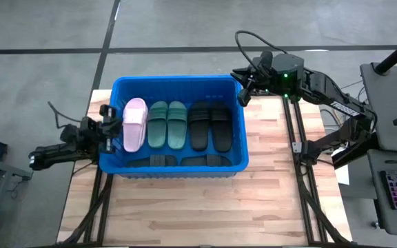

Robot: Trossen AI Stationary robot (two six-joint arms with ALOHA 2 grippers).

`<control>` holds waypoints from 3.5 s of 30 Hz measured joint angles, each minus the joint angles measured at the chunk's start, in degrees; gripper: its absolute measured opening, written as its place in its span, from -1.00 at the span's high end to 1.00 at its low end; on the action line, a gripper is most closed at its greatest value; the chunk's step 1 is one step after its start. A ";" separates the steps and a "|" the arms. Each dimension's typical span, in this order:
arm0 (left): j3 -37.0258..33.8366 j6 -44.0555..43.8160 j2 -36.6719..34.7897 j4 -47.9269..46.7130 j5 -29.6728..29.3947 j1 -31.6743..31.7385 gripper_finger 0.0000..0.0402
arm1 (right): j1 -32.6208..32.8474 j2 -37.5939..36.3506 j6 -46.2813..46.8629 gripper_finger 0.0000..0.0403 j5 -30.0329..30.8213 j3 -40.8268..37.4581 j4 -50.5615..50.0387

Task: Pick and place slides into bin
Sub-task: Return to Home Position

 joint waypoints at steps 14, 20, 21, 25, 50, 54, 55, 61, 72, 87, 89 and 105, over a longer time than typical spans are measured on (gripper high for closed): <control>2.38 -3.43 0.13 -17.93 5.46 0.02 1.00 | -0.44 -12.06 2.71 0.74 -0.35 0.03 -4.96; 3.88 -4.65 -0.26 -20.61 5.43 0.00 1.00 | -0.40 -17.15 3.56 0.74 -0.22 0.07 -6.57; 3.84 -4.93 -0.23 -21.05 5.45 0.00 1.00 | -0.40 -17.56 3.55 0.74 -0.24 0.07 -7.21; 2.28 -7.89 -0.11 -24.04 5.32 0.00 1.00 | -0.43 -18.17 3.62 0.74 -0.91 0.07 -10.74; 1.75 -7.95 -0.27 -20.82 2.29 0.00 1.00 | -0.42 -33.94 12.34 0.86 -22.92 -65.54 68.09; 1.73 -7.93 -0.29 -20.59 2.29 -0.02 1.00 | -0.40 -39.20 13.39 0.93 -22.75 -75.32 78.89; 1.72 -7.91 -0.27 -20.57 2.28 0.00 1.00 | -0.36 -40.21 13.51 0.95 -22.77 -77.15 80.26; 1.68 -7.91 -0.27 -20.57 2.29 0.00 1.00 | -0.26 -43.79 16.92 0.96 -22.77 -84.28 73.82; 1.66 -7.89 -0.27 -20.53 2.40 -0.04 1.00 | -0.27 -65.04 15.23 0.96 -23.06 -85.59 37.85; 1.57 -7.87 -0.27 -20.54 2.31 0.00 1.00 | -0.27 -77.72 15.41 0.96 -22.75 -94.82 35.86; 1.57 -7.87 -0.27 -20.57 2.49 0.00 1.00 | -0.27 -77.76 15.43 0.96 -22.76 -96.99 39.19; 0.63 -7.87 -0.18 -20.67 2.59 0.00 1.00 | -0.27 -75.66 14.65 0.96 -23.21 -99.51 41.01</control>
